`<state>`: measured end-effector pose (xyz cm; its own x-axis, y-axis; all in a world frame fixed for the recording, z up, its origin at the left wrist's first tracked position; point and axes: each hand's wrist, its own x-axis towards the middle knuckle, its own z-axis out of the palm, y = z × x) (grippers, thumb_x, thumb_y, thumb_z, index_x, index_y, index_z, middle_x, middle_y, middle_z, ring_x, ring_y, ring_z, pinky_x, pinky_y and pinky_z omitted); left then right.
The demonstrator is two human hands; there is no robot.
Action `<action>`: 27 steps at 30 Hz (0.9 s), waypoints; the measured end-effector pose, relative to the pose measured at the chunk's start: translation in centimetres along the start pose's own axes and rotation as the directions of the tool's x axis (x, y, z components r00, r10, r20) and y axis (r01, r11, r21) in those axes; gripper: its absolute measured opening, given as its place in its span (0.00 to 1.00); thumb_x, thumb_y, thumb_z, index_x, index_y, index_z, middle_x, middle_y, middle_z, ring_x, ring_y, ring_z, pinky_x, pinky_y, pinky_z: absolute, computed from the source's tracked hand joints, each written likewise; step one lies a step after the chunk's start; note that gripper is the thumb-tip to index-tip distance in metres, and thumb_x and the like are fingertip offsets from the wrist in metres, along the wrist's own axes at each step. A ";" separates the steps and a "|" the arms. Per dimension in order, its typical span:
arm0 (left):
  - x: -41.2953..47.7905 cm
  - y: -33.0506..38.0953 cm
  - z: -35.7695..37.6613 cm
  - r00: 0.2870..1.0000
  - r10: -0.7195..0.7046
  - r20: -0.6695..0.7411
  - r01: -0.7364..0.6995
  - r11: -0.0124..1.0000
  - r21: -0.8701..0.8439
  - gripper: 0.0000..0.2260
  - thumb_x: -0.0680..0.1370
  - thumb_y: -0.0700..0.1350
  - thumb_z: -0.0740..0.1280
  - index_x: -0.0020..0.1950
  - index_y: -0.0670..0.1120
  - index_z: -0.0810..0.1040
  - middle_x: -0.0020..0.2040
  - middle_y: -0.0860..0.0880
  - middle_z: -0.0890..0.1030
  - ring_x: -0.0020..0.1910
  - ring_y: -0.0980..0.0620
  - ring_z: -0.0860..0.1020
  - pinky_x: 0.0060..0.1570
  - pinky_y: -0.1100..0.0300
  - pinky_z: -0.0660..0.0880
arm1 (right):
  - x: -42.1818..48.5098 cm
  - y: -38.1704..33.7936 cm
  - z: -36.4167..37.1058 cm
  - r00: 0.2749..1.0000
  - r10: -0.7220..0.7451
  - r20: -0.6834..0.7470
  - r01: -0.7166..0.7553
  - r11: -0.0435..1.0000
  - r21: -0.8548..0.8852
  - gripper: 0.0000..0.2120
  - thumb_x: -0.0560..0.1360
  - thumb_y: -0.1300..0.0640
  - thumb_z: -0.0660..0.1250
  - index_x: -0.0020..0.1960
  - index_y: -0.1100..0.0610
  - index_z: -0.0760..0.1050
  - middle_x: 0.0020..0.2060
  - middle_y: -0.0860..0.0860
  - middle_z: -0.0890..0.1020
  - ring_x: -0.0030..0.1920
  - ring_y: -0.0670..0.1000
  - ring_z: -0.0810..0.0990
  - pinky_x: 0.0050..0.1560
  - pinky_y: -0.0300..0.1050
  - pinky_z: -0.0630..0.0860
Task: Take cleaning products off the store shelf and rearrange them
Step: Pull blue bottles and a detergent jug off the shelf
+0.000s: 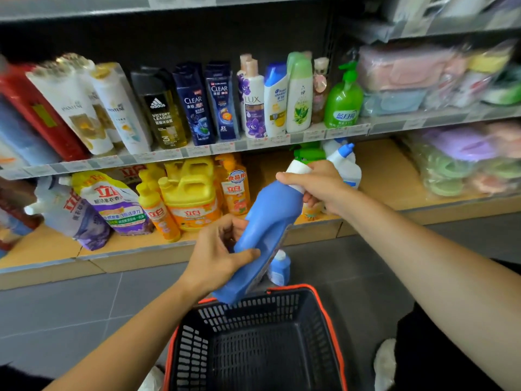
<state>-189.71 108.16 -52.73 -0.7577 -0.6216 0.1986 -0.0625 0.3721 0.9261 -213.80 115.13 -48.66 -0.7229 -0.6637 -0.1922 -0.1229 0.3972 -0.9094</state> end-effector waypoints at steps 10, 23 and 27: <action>8.8 -8.7 0.7 0.995 0.003 0.100 -0.026 0.973 0.231 0.19 0.68 0.34 0.79 0.55 0.40 0.77 0.46 0.40 0.81 0.48 0.38 0.81 0.49 0.40 0.79 | 5.2 -0.4 2.1 0.916 -0.329 -0.229 0.275 0.931 -0.240 0.26 0.62 0.44 0.82 0.52 0.54 0.76 0.46 0.49 0.81 0.44 0.51 0.81 0.35 0.48 0.81; 15.0 -19.2 3.9 0.996 0.051 0.070 -0.071 0.943 0.324 0.20 0.73 0.38 0.76 0.61 0.49 0.74 0.54 0.47 0.82 0.53 0.47 0.81 0.53 0.46 0.81 | 12.2 3.5 5.1 0.871 -0.409 -0.274 0.274 0.865 -0.420 0.22 0.67 0.48 0.80 0.53 0.59 0.79 0.50 0.55 0.82 0.50 0.56 0.79 0.48 0.49 0.75; 15.5 -20.0 4.1 1.000 0.009 -0.021 -0.003 0.964 0.267 0.22 0.76 0.39 0.74 0.69 0.47 0.74 0.59 0.46 0.83 0.58 0.46 0.81 0.58 0.46 0.79 | 13.0 4.1 4.9 0.905 -0.377 -0.197 0.281 0.878 -0.389 0.15 0.74 0.55 0.75 0.57 0.61 0.79 0.47 0.58 0.85 0.46 0.59 0.84 0.51 0.56 0.79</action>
<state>-202.87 93.92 -69.44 -0.7448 -0.6322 0.2137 -0.2309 0.5445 0.8063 -220.31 104.99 -56.66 -0.7418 -0.6257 0.2411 -0.5750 0.4085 -0.7088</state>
